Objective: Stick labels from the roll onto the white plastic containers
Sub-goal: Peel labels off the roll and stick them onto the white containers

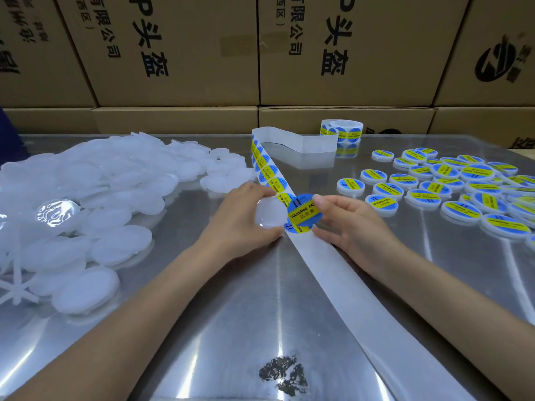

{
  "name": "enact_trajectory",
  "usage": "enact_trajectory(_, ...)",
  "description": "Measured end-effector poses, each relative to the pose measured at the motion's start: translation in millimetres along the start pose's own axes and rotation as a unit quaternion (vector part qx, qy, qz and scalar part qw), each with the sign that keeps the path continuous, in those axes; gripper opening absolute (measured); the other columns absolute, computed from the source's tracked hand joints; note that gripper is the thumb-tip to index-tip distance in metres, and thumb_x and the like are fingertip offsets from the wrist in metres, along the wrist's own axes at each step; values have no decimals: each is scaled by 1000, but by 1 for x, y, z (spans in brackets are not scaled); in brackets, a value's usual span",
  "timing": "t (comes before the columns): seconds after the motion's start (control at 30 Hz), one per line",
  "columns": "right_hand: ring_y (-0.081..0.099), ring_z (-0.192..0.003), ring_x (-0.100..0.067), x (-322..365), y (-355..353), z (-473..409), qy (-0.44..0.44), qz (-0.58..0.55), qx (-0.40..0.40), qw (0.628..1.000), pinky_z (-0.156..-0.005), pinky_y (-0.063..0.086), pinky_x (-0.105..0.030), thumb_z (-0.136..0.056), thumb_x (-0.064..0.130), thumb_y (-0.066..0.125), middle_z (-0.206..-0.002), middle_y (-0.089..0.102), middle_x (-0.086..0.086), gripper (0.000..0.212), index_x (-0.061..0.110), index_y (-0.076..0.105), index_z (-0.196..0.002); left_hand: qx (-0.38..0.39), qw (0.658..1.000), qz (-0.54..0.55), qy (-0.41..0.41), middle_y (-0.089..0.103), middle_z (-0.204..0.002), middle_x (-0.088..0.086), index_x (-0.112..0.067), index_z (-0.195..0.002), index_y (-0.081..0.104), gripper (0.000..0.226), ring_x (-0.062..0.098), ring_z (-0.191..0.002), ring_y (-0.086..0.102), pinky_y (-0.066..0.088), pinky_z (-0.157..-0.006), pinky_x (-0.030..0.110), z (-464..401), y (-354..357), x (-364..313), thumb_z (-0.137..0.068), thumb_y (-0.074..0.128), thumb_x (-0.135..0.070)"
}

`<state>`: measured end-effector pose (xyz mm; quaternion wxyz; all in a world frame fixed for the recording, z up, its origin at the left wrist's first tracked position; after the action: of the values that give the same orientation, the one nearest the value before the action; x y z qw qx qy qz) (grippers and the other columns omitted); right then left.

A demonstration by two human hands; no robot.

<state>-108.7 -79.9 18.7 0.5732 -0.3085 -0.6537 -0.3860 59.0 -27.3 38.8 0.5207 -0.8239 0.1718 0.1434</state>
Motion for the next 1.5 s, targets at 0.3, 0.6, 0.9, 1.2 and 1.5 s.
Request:
enact_trajectory(0.3,70,-92,-12,0,-1,-2,25,-24,4,999,-81,53,-22,-66,41,68,-97,74,-4,37,15,70,-92,-52,991,63,106,59,-124,-7,-16,-139,40,79,14,-106,50,34,-94,16,7,8,-32,-73,80,-27)
enact_trajectory(0.6,69,-93,-20,0,0,-2,37,-6,-7,999,-92,52,-32,-64,39,71,-98,74,-9,42,11,71,-95,-65,987,87,116,60,-123,-6,-16,-142,35,84,16,-111,53,35,-95,19,8,7,-39,-72,81,-26)
enact_trajectory(0.9,71,-82,-14,-1,-1,-1,34,6,-14,999,-81,54,-24,-77,35,70,-92,75,-6,26,14,72,-91,-71,986,81,129,62,-122,-6,-15,-140,38,81,14,-106,54,33,-91,14,9,4,-44,-72,80,-27)
enact_trajectory(1.2,71,-80,-13,-1,-1,-1,32,8,-33,999,-76,54,-22,-82,32,68,-90,75,-5,21,13,72,-91,-74,985,77,133,63,-120,-4,-11,-138,41,78,18,-106,56,36,-93,21,11,2,-49,-72,80,-26)
enact_trajectory(1.5,71,-79,-16,-1,-1,0,20,-1,-39,999,-77,56,-26,-84,26,67,-90,75,-8,20,10,71,-93,-73,985,87,126,64,-119,-5,-12,-138,41,79,16,-104,55,33,-91,15,11,1,-50,-72,81,-25)
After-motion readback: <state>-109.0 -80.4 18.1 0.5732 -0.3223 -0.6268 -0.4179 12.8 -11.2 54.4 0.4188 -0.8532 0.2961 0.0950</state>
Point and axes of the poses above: each hand's wrist, its own z-axis away from the middle knuckle, its own y-axis out of the palm, x = y × z, the point moved 5 cm from there along -z, towards the middle knuckle
